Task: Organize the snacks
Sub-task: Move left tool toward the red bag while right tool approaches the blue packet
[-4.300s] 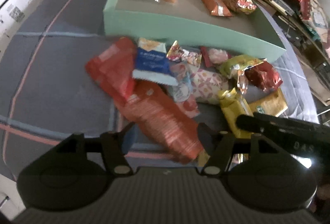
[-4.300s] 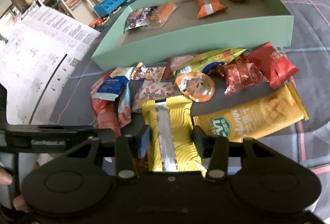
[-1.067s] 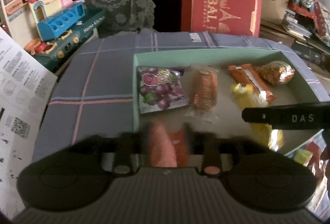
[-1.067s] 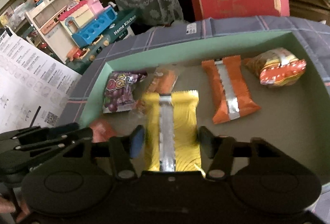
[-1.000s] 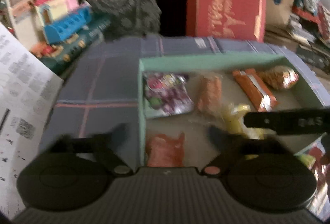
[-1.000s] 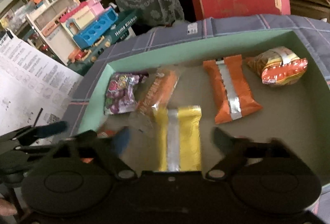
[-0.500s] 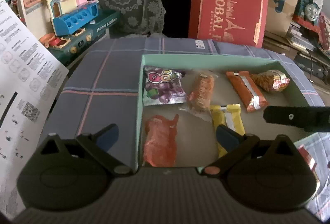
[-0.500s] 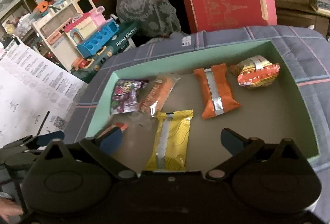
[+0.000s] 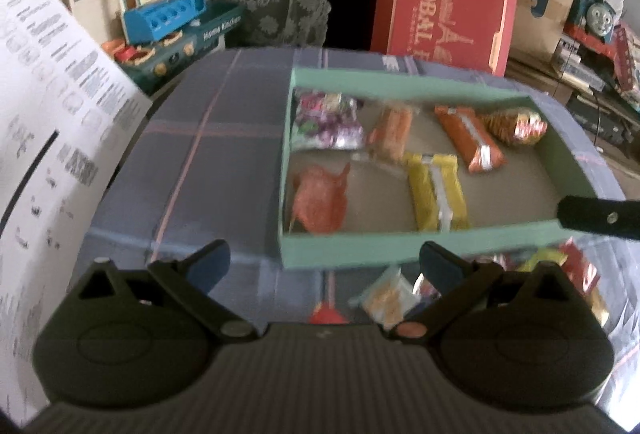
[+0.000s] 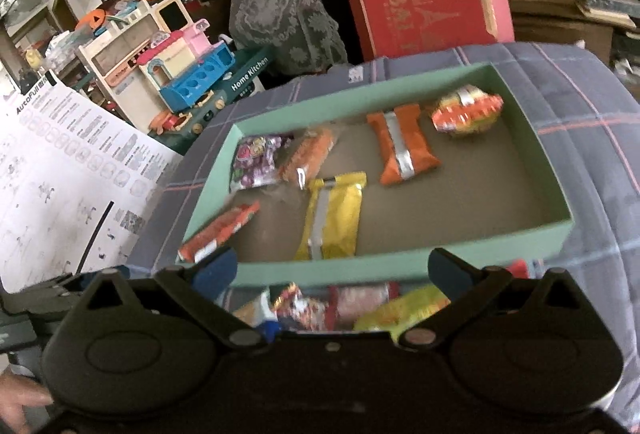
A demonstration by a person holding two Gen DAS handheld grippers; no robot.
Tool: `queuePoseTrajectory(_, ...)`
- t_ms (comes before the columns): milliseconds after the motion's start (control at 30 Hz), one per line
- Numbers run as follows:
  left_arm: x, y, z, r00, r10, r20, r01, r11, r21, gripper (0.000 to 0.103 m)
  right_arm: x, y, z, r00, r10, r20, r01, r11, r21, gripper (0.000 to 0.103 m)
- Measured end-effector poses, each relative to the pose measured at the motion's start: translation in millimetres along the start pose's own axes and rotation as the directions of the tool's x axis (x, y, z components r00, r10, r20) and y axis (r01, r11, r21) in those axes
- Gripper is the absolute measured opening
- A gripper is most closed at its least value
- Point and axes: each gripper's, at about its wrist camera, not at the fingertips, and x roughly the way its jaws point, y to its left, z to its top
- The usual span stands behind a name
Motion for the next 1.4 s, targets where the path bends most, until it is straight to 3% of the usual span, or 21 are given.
queuePoseTrajectory(367,13,9,-60,0.995,0.029,-0.096,-0.018,0.993,0.118,0.103,-4,-17,-42,0.997,-0.02,-0.078,0.023,0.999,0.033,0.103)
queuePoseTrajectory(867,33,5,-78,0.989,-0.027,-0.143,0.057,0.976,0.21,0.103,18,15,-50,0.991,-0.022,-0.134,0.015,0.998,-0.059,0.102)
queuePoseTrajectory(1033,44,11,-79,0.989,-0.048,-0.143,0.075,0.98,0.185,0.102,32,32,-49,0.986,-0.028,-0.162,0.011,0.994,-0.108,0.087)
queuePoseTrajectory(1067,43,14,-79,0.99,-0.055,-0.132,0.078,0.981,0.18,0.095,34,37,-49,0.986,-0.028,-0.165,0.008,0.992,-0.123,0.083)
queuePoseTrajectory(1100,41,16,-79,0.992,-0.057,-0.112,0.077,0.981,0.18,0.079,37,42,-49,0.985,-0.029,-0.168,0.005,0.99,-0.139,0.08)
queuePoseTrajectory(1167,36,19,-79,0.995,-0.062,-0.084,0.076,0.981,0.18,0.069,43,51,-49,0.983,-0.026,-0.182,-0.003,0.987,-0.16,0.07)
queuePoseTrajectory(1400,28,53,-81,0.994,-0.083,-0.066,0.086,0.995,0.048,0.067,71,87,-54,0.975,-0.03,-0.22,-0.032,0.962,-0.271,0.053)
